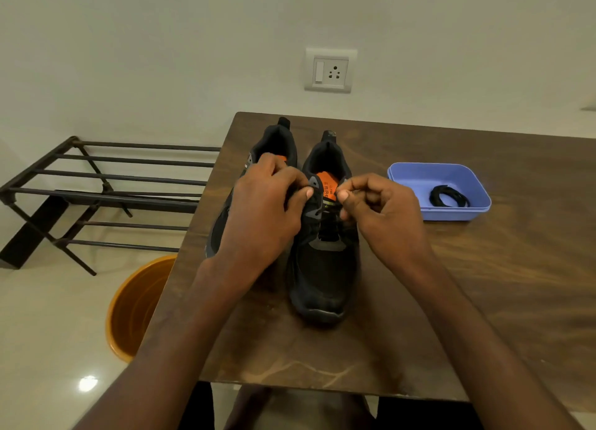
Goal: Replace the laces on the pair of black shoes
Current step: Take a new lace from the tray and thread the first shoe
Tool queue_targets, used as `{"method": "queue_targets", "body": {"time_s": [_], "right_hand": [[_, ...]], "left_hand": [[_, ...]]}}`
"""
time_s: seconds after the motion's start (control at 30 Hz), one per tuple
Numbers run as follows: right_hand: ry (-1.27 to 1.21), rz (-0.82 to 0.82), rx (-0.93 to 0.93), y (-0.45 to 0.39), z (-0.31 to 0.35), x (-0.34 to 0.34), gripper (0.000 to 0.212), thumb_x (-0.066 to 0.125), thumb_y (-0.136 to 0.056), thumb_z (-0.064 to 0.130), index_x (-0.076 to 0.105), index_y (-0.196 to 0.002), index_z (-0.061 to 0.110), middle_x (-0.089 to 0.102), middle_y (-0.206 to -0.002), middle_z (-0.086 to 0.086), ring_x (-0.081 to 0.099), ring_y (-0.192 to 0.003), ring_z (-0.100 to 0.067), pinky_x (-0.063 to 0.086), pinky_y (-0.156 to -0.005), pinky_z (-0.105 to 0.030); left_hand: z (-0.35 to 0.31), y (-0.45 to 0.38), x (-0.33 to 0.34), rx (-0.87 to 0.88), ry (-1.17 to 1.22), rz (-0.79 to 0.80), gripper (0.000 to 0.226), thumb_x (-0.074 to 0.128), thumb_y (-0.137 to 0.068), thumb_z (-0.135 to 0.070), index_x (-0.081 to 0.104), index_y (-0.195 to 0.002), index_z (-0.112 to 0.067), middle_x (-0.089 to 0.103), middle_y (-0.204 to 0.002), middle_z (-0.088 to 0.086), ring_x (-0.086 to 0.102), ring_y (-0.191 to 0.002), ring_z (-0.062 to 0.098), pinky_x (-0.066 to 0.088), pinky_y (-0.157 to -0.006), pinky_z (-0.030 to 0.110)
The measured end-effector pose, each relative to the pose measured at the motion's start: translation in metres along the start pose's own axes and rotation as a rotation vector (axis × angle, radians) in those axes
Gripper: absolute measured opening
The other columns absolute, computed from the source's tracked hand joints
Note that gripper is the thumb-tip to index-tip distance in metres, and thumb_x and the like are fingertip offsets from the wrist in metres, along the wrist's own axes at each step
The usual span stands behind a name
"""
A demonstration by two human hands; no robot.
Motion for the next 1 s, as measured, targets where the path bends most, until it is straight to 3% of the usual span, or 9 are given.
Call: {"method": "queue_targets", "body": {"time_s": [0.13, 0.23, 0.33, 0.47, 0.63, 0.7, 0.77, 0.87, 1.0], "right_hand": [[-0.436, 0.073, -0.113, 0.012, 0.041, 0.006, 0.014, 0.064, -0.098, 0.003, 0.070, -0.110, 0.006, 0.077, -0.091, -0.012, 0.075, -0.079, -0.025, 0.059, -0.067, -0.028], [-0.591, 0.032, -0.123, 0.017, 0.059, 0.005, 0.019, 0.067, -0.094, -0.001, 0.068, -0.113, 0.005, 0.079, -0.099, -0.013, 0.077, -0.092, -0.026, 0.062, -0.073, -0.030], [-0.651, -0.053, -0.065, 0.016, 0.058, -0.003, 0.021, 0.067, -0.093, -0.002, 0.067, -0.113, 0.005, 0.079, -0.102, -0.010, 0.077, -0.093, -0.022, 0.061, -0.071, -0.027], [-0.701, -0.287, 0.011, 0.010, 0.035, -0.035, 0.020, 0.067, -0.095, 0.004, 0.067, -0.115, 0.008, 0.079, -0.099, -0.011, 0.076, -0.095, -0.027, 0.061, -0.077, -0.032], [-0.449, -0.677, 0.304, 0.012, -0.036, -0.085, 0.023, 0.059, -0.094, 0.003, 0.066, -0.115, 0.012, 0.075, -0.076, -0.002, 0.068, -0.063, -0.014, 0.053, -0.062, -0.031], [0.005, -0.593, 0.349, 0.008, -0.047, -0.087, 0.025, 0.058, -0.090, 0.009, 0.068, -0.112, 0.019, 0.074, -0.095, -0.006, 0.069, -0.081, -0.019, 0.051, -0.073, -0.035], [0.453, -0.468, 0.230, 0.005, -0.031, -0.071, 0.025, 0.063, -0.093, 0.020, 0.069, -0.116, 0.023, 0.063, -0.117, -0.007, 0.059, -0.109, -0.028, 0.044, -0.086, -0.035], [0.338, -0.280, -0.110, 0.000, 0.010, -0.030, 0.025, 0.063, -0.098, 0.035, 0.068, -0.122, 0.027, 0.061, -0.124, 0.003, 0.055, -0.119, -0.019, 0.043, -0.096, -0.033], [0.116, 0.043, -0.152, 0.005, 0.021, 0.015, 0.019, 0.070, -0.096, 0.031, 0.075, -0.114, 0.026, 0.074, -0.105, 0.013, 0.068, -0.101, -0.003, 0.056, -0.086, -0.022]], "left_hand": [[-0.006, 0.000, -0.006, -0.135, 0.406, -0.035, 0.032, 0.045, -0.110, -0.036, 0.070, -0.106, -0.016, 0.068, -0.092, -0.003, 0.065, -0.083, 0.012, 0.053, -0.073, 0.025], [-0.015, 0.005, 0.015, -0.381, 0.921, 0.164, 0.057, 0.027, -0.109, -0.050, 0.069, -0.119, -0.014, 0.075, -0.101, 0.012, 0.073, -0.094, 0.022, 0.059, -0.079, 0.030], [-0.025, 0.009, 0.029, -0.462, 1.189, 0.381, 0.073, 0.021, -0.099, -0.067, 0.061, -0.136, -0.018, 0.075, -0.103, 0.023, 0.072, -0.088, 0.039, 0.054, -0.076, 0.042], [-0.022, 0.009, 0.026, -0.351, 1.142, 0.433, 0.037, 0.050, -0.108, -0.033, 0.057, -0.140, -0.017, 0.067, -0.080, 0.010, 0.059, -0.069, 0.025, 0.046, -0.068, 0.038], [0.012, 0.002, 0.010, -0.507, 1.319, 0.154, 0.030, 0.052, -0.105, -0.011, 0.061, -0.134, -0.007, 0.055, -0.072, 0.001, 0.047, -0.061, 0.011, 0.044, -0.055, 0.020], [0.020, 0.002, 0.006, -0.517, 1.288, 0.087, 0.029, 0.054, -0.104, -0.012, 0.061, -0.132, -0.007, 0.056, -0.073, 0.001, 0.045, -0.059, 0.011, 0.043, -0.054, 0.019], [0.021, 0.003, 0.008, -0.515, 1.213, 0.067, 0.026, 0.058, -0.103, -0.013, 0.062, -0.128, -0.006, 0.057, -0.073, 0.002, 0.043, -0.058, 0.012, 0.041, -0.053, 0.019], [0.015, 0.005, 0.013, -0.492, 1.140, 0.077, 0.024, 0.064, -0.101, -0.014, 0.062, -0.123, -0.005, 0.060, -0.073, 0.003, 0.043, -0.056, 0.013, 0.039, -0.053, 0.021], [0.008, 0.007, 0.017, -0.431, 1.095, 0.093, 0.026, 0.066, -0.100, -0.016, 0.061, -0.122, -0.002, 0.064, -0.075, 0.007, 0.048, -0.053, 0.012, 0.041, -0.052, 0.021]]}}
Point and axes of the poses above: each hand's wrist, its own y-axis away from the middle knuckle, its own x-axis out of the palm, z = x × y, the point moved 8 cm from there along -y, towards the middle knuckle
